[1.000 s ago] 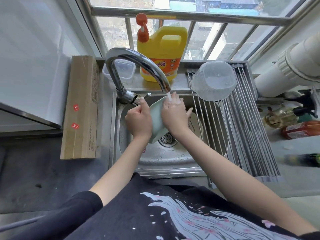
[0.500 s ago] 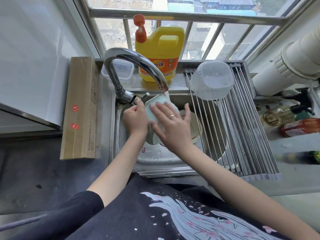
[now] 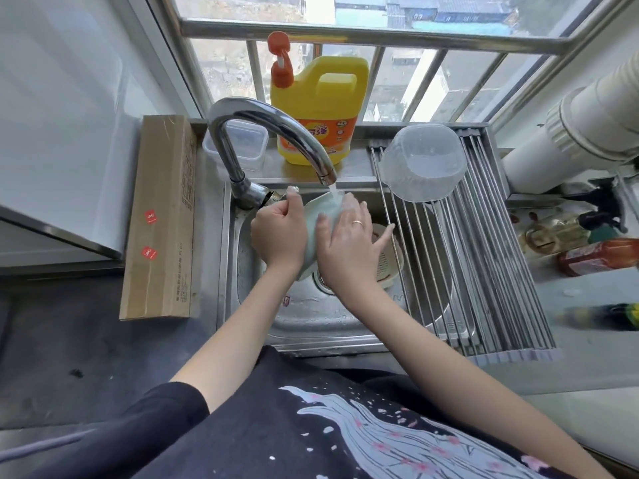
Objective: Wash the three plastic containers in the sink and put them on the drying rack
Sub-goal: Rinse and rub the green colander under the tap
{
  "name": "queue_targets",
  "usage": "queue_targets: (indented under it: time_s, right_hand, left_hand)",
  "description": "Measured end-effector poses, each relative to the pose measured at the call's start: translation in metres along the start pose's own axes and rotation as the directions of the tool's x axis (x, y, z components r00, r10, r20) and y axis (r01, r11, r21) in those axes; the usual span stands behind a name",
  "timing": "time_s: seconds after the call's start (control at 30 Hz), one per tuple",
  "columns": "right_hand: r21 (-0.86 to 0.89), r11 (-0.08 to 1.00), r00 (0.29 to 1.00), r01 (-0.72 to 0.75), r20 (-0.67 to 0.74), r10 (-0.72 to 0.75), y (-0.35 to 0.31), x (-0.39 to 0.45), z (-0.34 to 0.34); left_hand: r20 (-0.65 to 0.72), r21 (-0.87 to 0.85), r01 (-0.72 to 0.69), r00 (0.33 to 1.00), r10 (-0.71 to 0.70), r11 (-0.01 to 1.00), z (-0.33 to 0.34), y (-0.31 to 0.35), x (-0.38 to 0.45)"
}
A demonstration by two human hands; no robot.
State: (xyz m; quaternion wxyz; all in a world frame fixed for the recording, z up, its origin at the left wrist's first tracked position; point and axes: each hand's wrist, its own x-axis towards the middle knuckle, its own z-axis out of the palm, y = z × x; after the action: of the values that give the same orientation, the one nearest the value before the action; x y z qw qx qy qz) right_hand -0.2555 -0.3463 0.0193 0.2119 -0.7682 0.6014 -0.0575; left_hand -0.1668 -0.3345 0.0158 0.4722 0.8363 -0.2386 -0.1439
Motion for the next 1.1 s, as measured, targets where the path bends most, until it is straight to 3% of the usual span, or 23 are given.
queue_targets:
  time_s: [0.1, 0.17, 0.23, 0.3, 0.37, 0.4, 0.47, 0.57, 0.73, 0.8, 0.9, 0.93, 1.03, 1.1]
  right_hand:
    - [-0.213, 0.913, 0.924, 0.349, -0.083, -0.373, 0.0, -0.024, 0.01]
    - [-0.057, 0.853, 0.848, 0.52, -0.084, -0.523, 0.011, -0.035, 0.02]
    - [0.177, 0.88, 0.896, 0.441, -0.138, -0.421, 0.023, -0.035, 0.019]
    - [0.494, 0.858, 0.99, 0.138, -0.06, -0.124, 0.027, -0.036, 0.007]
    - [0.726, 0.657, 0.975, -0.202, 0.21, 0.067, 0.026, -0.033, -0.002]
    - [0.768, 0.582, 0.958, -0.269, 0.274, 0.082, 0.025, -0.031, -0.003]
    - [0.779, 0.581, 0.969, -0.236, 0.235, 0.077, 0.02, -0.027, -0.001]
    - [0.777, 0.609, 0.986, -0.162, 0.146, 0.076, 0.019, -0.028, 0.011]
    - [0.901, 0.417, 0.992, -0.121, 0.097, 0.077, 0.029, -0.041, 0.023]
    - [0.893, 0.443, 0.996, -0.084, 0.064, 0.059, 0.031, -0.041, 0.023]
    - [0.805, 0.594, 1.0, -0.002, 0.012, -0.013, 0.039, -0.041, 0.027]
    - [0.751, 0.659, 0.999, 0.035, -0.009, -0.044, 0.043, -0.042, 0.03]
    - [0.676, 0.728, 0.989, 0.115, -0.013, -0.144, 0.054, -0.047, 0.037]
    - [0.687, 0.715, 0.984, 0.131, 0.0, -0.18, 0.06, -0.049, 0.038]
  left_hand:
    - [-0.032, -0.031, 0.181, 0.983, -0.182, 0.983, 0.005, -0.007, 0.005]
    - [0.033, -0.061, 0.246, 0.969, -0.244, 0.967, 0.008, -0.015, 0.01]
    - [0.094, -0.103, 0.25, 0.966, -0.24, 0.963, 0.008, -0.021, 0.011]
    - [0.17, -0.242, 0.282, 0.954, -0.245, 0.928, 0.008, -0.024, 0.008]
    - [0.349, -0.356, 0.364, 0.906, -0.239, 0.861, 0.006, -0.024, 0.005]
    - [0.458, -0.351, 0.41, 0.859, -0.227, 0.842, 0.005, -0.024, 0.004]
    - [0.644, -0.3, 0.49, 0.737, -0.205, 0.819, 0.0, -0.025, 0.003]
    - [0.779, -0.258, 0.511, 0.612, -0.136, 0.82, -0.007, -0.029, 0.0]
    - [0.887, -0.165, 0.349, 0.461, -0.015, 0.922, -0.014, -0.017, -0.002]
    - [0.918, -0.146, 0.415, 0.395, -0.033, 0.898, -0.018, -0.017, 0.005]
    - [0.954, -0.088, 0.487, 0.291, -0.067, 0.869, -0.022, -0.007, 0.011]
    - [0.946, -0.086, 0.457, 0.316, -0.071, 0.885, -0.02, -0.004, 0.011]
    - [0.869, -0.132, 0.283, 0.494, -0.027, 0.95, -0.011, -0.004, 0.008]
    - [0.863, -0.148, 0.287, 0.504, -0.018, 0.946, -0.01, -0.011, 0.004]
